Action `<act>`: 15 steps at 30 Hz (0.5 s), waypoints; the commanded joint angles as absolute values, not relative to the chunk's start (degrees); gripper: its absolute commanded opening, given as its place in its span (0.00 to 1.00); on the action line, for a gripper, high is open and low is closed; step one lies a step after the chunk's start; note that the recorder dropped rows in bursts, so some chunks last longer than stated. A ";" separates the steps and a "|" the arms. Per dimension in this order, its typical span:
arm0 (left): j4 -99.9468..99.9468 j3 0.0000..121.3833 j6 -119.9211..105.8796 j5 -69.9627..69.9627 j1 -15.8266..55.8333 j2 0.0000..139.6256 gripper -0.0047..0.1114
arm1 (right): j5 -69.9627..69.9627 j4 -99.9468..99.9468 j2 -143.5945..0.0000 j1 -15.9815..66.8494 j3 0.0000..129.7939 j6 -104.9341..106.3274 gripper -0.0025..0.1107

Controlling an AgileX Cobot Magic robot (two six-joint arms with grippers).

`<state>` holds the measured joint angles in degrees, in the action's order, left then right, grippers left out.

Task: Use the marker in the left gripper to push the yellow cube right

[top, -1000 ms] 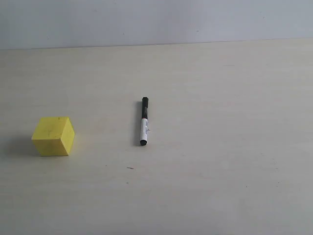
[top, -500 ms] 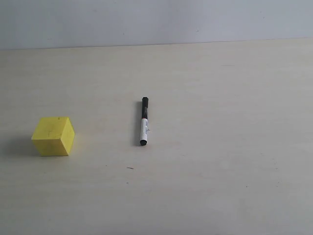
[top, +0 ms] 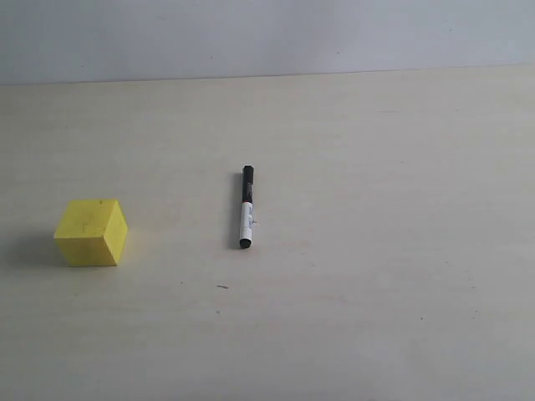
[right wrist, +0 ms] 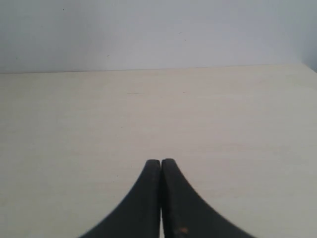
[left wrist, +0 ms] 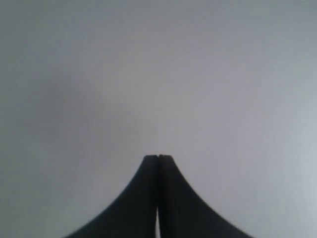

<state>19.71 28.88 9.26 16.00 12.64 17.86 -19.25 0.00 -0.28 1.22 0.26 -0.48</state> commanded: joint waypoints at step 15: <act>5.46 80.29 12.69 -64.67 31.10 85.29 0.04 | -18.50 0.00 0.00 0.87 0.00 0.00 0.02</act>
<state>16.48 77.21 2.74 -61.99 24.79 79.27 -19.25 0.00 -0.28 1.22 0.26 -0.48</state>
